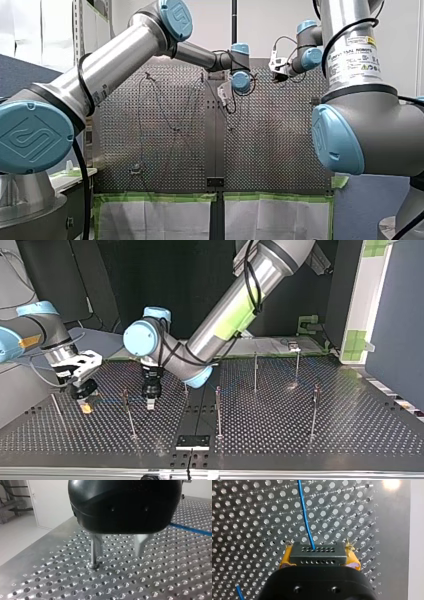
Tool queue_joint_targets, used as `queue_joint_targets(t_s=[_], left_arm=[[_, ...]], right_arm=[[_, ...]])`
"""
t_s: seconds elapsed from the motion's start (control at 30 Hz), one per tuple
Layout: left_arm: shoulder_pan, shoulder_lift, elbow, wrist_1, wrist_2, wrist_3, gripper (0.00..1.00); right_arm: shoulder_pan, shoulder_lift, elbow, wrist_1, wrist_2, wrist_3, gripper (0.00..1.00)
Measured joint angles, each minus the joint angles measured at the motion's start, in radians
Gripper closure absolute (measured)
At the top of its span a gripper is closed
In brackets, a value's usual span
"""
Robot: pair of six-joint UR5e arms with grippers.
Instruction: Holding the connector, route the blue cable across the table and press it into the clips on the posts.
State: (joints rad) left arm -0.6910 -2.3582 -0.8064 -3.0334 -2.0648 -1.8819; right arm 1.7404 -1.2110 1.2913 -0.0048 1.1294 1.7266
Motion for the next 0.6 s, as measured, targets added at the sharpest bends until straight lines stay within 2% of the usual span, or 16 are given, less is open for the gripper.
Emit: queue_joint_targets(t_s=[0.23,0.4,0.6], left_arm=[[-0.009,0.001,0.000,-0.043,-0.009,-0.003,0.00],[-0.012,0.007,0.000,-0.082,-0.014,-0.023,0.00],[-0.021,0.039,-0.024,-0.129,-0.026,-0.040,0.00]], right_arm=[[0.000,0.002,0.000,0.000,-0.002,0.000,1.00],[0.000,0.002,0.000,0.001,-0.003,0.000,1.00],[0.002,0.003,0.000,0.002,-0.003,0.001,1.00]])
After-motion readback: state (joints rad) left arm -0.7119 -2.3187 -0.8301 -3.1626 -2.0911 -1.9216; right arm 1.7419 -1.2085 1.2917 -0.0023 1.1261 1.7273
